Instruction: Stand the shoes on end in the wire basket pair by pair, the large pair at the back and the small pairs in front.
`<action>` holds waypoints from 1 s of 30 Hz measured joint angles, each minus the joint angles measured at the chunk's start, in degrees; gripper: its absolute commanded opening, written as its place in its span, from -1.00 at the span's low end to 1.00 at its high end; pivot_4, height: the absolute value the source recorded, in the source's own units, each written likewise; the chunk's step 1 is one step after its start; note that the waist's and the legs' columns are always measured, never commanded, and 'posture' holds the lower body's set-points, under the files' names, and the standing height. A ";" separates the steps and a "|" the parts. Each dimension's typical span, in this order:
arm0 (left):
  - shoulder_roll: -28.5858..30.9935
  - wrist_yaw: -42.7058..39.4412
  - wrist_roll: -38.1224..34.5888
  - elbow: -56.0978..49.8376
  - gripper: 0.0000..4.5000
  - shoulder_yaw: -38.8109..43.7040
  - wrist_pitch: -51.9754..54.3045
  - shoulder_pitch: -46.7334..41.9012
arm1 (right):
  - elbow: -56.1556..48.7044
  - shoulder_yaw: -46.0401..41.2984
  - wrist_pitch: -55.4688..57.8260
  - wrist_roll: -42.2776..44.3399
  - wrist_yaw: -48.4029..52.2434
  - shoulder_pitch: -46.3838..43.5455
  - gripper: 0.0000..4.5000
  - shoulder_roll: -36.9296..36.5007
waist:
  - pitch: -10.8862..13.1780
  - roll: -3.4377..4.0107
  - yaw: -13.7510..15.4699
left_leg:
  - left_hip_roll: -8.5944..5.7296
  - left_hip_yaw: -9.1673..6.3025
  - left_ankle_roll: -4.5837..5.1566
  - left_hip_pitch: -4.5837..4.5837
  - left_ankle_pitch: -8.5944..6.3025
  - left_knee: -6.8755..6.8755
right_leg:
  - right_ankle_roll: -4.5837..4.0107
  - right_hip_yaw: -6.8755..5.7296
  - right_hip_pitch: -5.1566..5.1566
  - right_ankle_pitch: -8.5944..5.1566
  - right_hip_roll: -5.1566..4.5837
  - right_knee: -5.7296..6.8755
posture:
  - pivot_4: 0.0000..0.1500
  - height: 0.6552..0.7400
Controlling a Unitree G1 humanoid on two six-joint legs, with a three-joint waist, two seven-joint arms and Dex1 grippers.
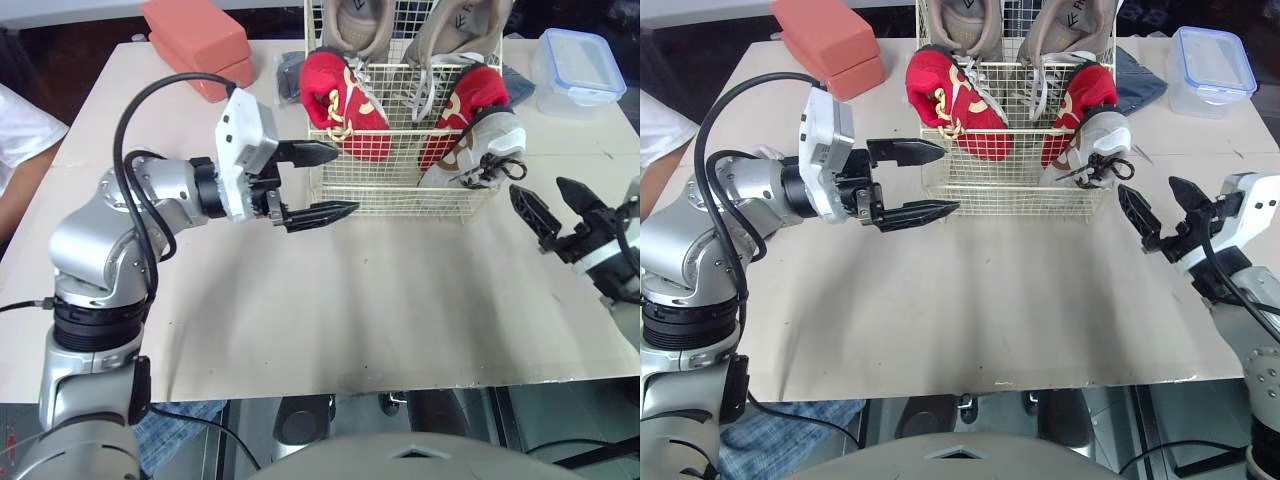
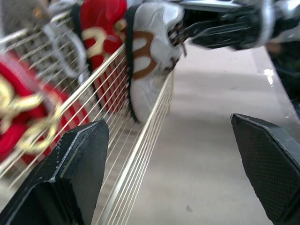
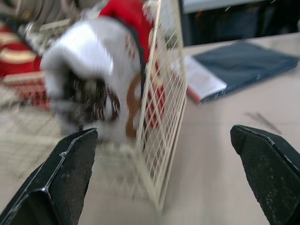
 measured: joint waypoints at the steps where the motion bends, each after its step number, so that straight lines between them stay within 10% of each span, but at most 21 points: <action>1: 0.48 -0.18 0.37 0.66 1.00 0.69 -0.46 0.50 | -0.02 -0.75 0.07 0.54 2.89 1.03 0.98 -1.60 | 0.00 0.00 -0.01 | 0.00 0.01 0.02 0.00 -0.01 0.00 | 0.00 0.00 0.00 0.00 0.00 0.00 | 1.00 -0.27; 8: 2.99 -1.40 1.42 6.57 1.00 6.45 -3.43 2.70 | -2.82 0.38 -5.26 -3.29 23.21 4.17 0.98 -6.83 | -0.01 -0.01 0.03 | 0.03 -0.02 0.08 0.01 -0.04 0.00 | 0.05 -0.03 0.02 -0.03 -0.01 -0.03 | 1.00 -0.27; 19: 9.05 -1.60 11.74 39.74 1.00 16.17 -18.97 6.70 | -5.20 21.63 -20.19 -19.57 30.18 -4.18 0.98 4.44 | -0.07 -0.15 0.06 | 0.06 -0.01 0.08 -0.03 -0.05 0.00 | 0.04 -0.13 -0.02 -0.03 -0.06 -0.05 | 1.00 -0.27; 30: 13.57 -3.49 22.34 76.06 1.00 12.27 -29.04 -12.89 | 0.62 28.01 -27.36 -29.84 33.06 -6.52 0.98 6.15 | -0.26 -0.57 0.10 | -0.04 0.00 0.10 -0.07 -0.07 0.05 | 0.00 -0.49 0.00 -0.01 -0.10 0.03 | 1.00 -0.27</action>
